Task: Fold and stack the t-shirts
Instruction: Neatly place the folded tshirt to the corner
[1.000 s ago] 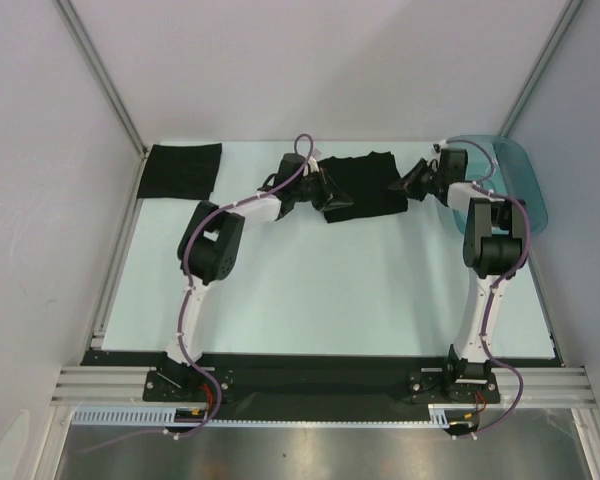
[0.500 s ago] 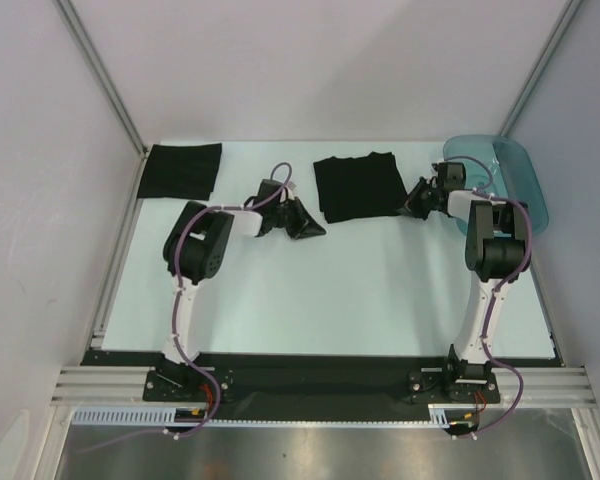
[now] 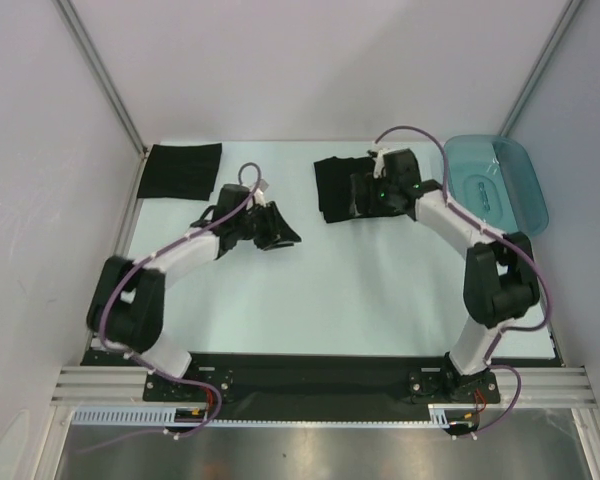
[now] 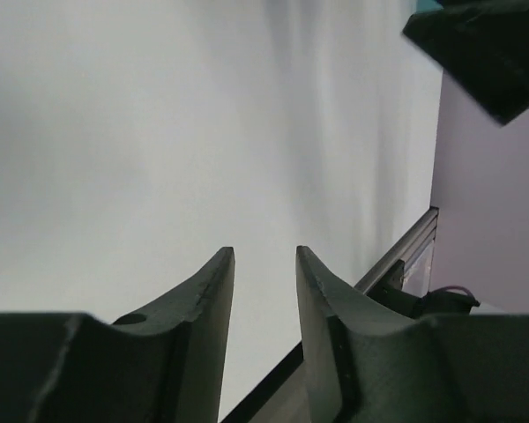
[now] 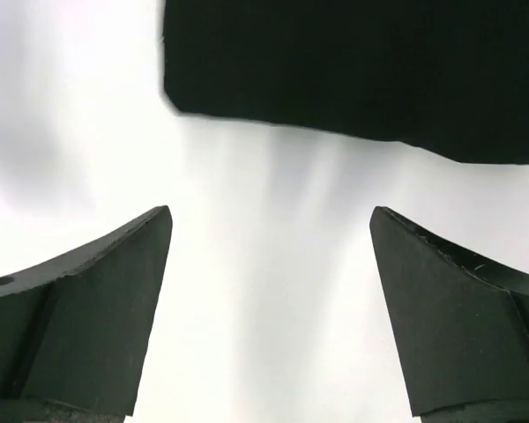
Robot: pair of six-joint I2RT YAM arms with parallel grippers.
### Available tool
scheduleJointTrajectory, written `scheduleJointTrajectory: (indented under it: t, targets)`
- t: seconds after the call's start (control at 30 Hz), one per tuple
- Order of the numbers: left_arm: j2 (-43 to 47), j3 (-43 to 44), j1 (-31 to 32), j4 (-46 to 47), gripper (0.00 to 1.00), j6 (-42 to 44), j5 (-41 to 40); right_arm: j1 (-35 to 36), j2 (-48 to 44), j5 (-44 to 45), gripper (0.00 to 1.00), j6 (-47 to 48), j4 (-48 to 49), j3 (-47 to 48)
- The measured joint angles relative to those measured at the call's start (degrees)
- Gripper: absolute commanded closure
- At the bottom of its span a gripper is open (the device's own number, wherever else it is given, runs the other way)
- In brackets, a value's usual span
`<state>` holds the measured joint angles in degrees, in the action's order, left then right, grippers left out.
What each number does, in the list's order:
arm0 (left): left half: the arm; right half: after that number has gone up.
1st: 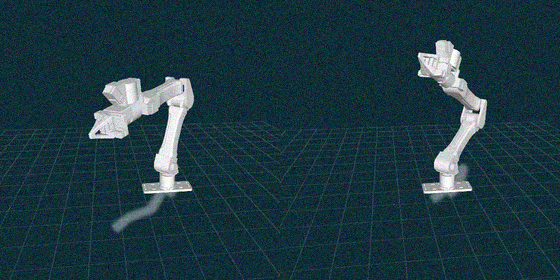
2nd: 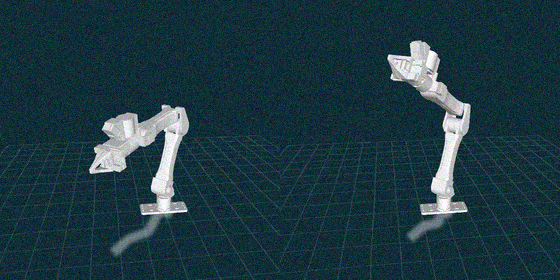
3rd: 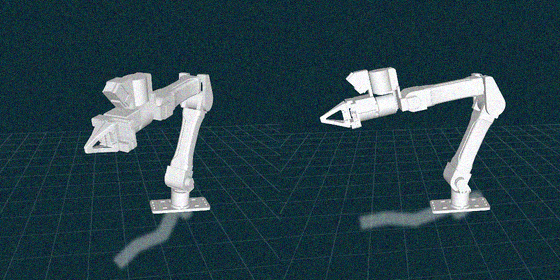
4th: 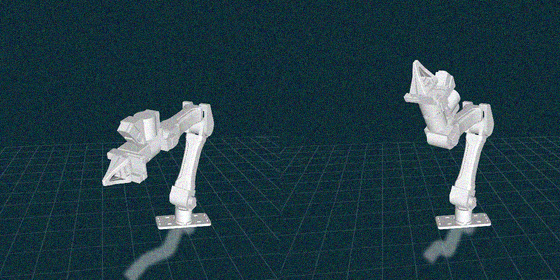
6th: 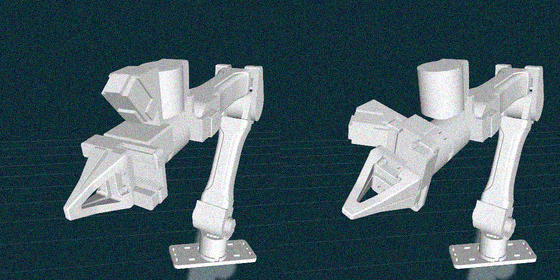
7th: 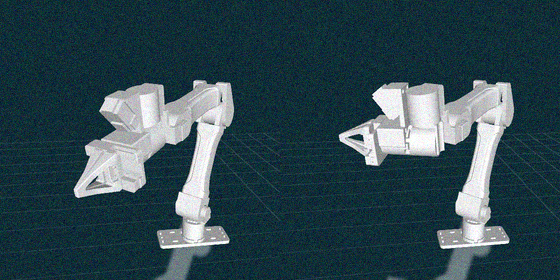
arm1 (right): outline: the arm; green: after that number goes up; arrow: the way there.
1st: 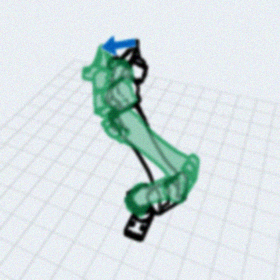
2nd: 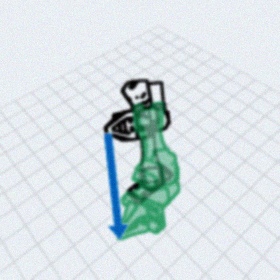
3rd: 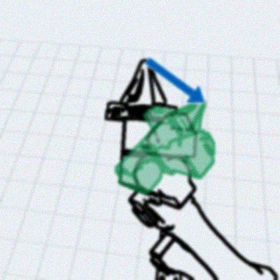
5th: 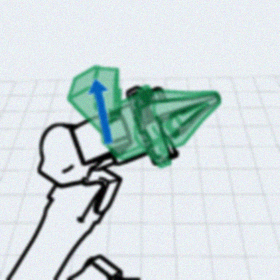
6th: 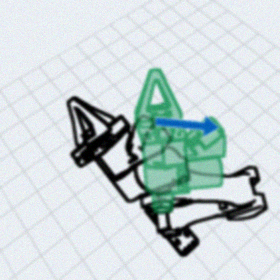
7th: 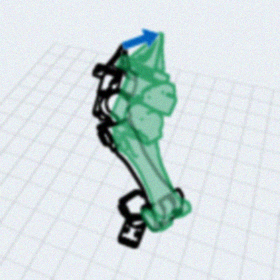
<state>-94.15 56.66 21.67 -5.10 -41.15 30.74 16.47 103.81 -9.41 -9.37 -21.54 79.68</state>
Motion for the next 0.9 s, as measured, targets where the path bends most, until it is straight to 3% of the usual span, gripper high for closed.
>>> scheduleJointTrajectory:
  t: [0.1,0.27,0.47,0.63,0.9]
  targets:
    - [9.2,-6.1,-1.7,0.9,0.53,-0.4,-0.3,6.7,-5.7,6.5,0.00,8.4,2.3,-5.2]
    - [19.1,-15.7,-6.6,1.8,0.48,-3.6,-0.7,16.1,-7.6,15.6,0.00,28.3,11.0,-15.1]
    - [25.8,-22.2,-8.8,2.6,0.48,-8.0,-1.0,18.3,-8.1,19.4,0.03,50.9,21.6,-30.2]
    - [31.0,-26.7,-10.3,3.0,0.46,-10.7,-1.0,16.6,-7.0,19.3,0.04,61.8,29.3,-30.1]
    - [34.4,-31.3,-11.6,3.4,0.46,-13.0,-1.0,16.8,3.1,14.8,0.07,69.2,32.6,-22.1]
